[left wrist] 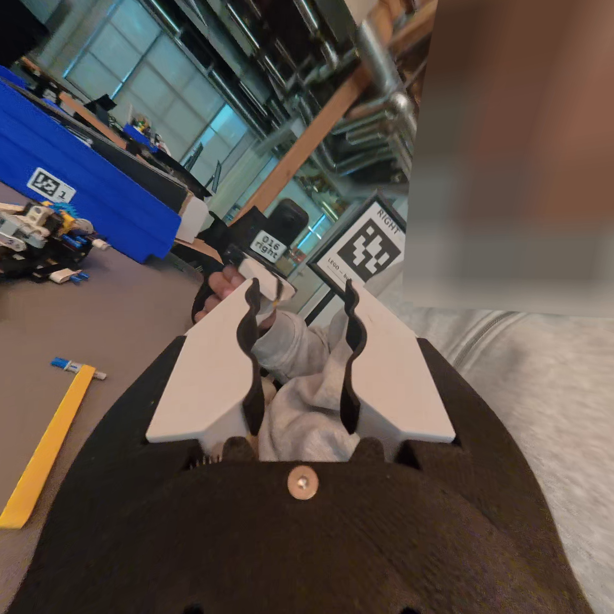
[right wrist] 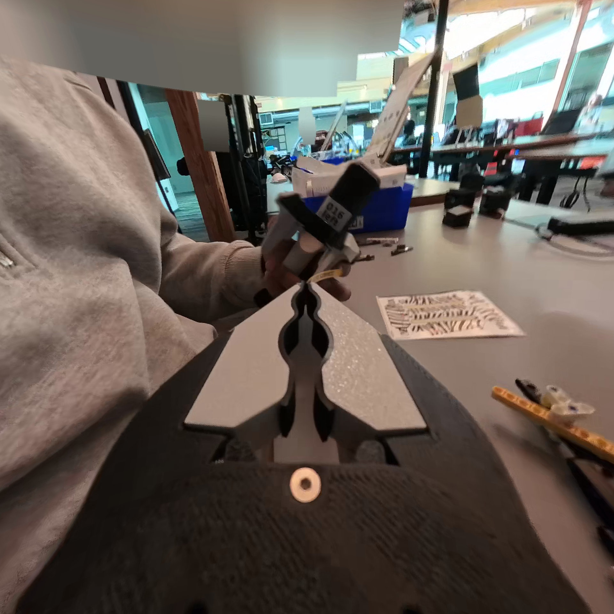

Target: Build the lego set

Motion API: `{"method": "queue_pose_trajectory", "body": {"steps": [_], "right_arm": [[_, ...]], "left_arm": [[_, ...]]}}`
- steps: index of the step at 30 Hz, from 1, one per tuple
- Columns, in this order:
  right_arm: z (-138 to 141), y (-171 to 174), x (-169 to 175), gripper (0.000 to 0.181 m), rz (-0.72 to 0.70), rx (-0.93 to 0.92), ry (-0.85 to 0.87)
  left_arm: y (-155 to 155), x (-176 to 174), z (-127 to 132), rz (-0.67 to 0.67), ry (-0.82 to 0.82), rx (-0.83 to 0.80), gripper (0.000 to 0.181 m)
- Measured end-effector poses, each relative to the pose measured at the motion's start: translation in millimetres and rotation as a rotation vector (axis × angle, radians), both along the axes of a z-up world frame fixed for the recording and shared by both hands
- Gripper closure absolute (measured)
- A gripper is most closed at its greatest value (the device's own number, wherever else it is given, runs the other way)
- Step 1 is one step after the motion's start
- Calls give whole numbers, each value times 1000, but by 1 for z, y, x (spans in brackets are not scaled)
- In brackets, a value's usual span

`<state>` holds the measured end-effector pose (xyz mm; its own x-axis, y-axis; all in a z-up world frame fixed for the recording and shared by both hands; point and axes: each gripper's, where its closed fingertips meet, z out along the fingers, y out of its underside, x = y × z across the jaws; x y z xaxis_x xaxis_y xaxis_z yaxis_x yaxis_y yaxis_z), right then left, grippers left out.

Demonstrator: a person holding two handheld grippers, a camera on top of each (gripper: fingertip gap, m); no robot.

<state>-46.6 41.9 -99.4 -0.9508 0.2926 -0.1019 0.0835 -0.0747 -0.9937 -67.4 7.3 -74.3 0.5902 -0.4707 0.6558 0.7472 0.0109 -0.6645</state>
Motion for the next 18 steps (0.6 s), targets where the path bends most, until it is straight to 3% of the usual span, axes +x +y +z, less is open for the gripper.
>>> {"method": "queue_pose_trajectory", "body": {"steps": [2,6,12,15,18], "right_arm": [[5,-2,7,181,9,16,133],[5,-12,21,181,40,186,441],[-8,-13,26,181,94,632,807],[-3,-17,29,181,126,772,986],[2,-23,36,181,178,807,1073]], "left_arm": [[2,-7,-10,8,-35,-60,133],[6,3,-22,-140,-135,-136,126],[-1,-6,-30,-272,-388,-263,125],[0,4,-35,-299,-317,-364,126],[1,19,-29,-348,-173,-353,124]]}}
